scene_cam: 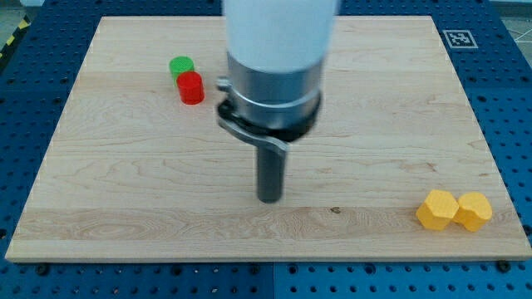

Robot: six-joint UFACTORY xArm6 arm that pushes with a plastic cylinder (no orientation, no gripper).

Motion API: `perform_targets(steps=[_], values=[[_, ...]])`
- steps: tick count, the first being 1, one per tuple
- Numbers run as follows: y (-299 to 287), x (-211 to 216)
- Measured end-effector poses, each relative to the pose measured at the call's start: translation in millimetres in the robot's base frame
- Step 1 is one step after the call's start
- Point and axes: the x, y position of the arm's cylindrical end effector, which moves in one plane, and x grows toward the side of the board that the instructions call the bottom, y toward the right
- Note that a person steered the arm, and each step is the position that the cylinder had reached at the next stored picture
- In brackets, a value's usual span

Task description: Slide the blue cube to the yellow heart

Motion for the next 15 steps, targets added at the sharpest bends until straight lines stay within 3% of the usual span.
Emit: perform_targets(steps=[3,5,7,15], values=[[-144,-94],[-227,-189],[-153,-251],[29,-236]])
